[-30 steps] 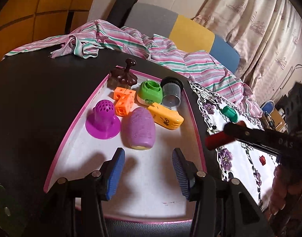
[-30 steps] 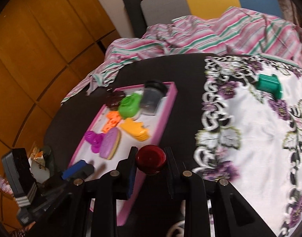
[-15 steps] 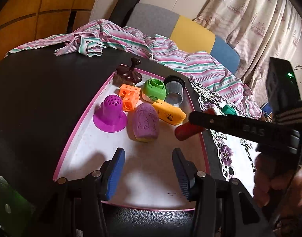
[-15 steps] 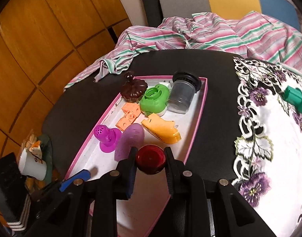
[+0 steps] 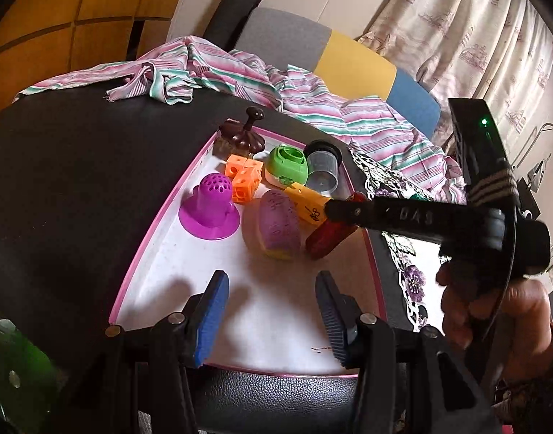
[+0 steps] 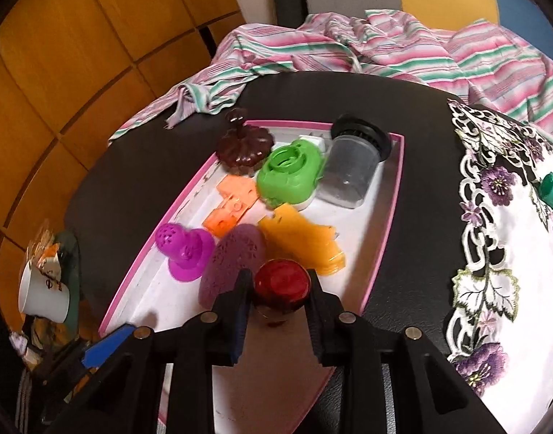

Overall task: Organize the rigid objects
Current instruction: 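Lower the red cylinder into the tray and open the right tool, then reach back to the cloth and grasp the red puzzle piece with the right tool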

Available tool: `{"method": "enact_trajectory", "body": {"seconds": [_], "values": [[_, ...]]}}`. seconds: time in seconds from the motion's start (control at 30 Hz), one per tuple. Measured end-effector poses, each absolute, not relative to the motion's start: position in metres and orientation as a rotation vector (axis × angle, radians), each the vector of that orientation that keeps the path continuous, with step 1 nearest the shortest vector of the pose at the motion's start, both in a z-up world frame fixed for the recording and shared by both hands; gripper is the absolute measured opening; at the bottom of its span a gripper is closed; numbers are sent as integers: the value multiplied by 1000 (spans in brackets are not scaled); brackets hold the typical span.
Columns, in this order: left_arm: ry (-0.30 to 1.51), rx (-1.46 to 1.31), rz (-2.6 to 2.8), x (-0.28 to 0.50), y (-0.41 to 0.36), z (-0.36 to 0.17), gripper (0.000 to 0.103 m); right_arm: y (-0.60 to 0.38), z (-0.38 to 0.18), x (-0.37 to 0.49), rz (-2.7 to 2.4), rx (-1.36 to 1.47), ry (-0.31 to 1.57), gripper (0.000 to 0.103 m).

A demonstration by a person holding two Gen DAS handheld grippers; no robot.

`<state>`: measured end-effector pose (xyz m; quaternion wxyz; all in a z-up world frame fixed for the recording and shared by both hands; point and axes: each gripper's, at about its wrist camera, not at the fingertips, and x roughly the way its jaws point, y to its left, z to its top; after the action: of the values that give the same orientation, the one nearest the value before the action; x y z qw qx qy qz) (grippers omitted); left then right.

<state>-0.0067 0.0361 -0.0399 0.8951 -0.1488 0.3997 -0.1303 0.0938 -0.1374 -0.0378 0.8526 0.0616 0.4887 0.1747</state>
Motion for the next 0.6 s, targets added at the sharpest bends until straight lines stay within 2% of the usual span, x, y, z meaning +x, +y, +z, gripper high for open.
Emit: {"method": "enact_trajectory", "body": {"seconds": [0.3,0.6], "values": [[834,-301,-273,-7,31,-41,50,-168,-9,87,277,172,922,34],[841,-289,-282,-8,25,-40,50,-180,-12,80,268,207,939,34]]}}
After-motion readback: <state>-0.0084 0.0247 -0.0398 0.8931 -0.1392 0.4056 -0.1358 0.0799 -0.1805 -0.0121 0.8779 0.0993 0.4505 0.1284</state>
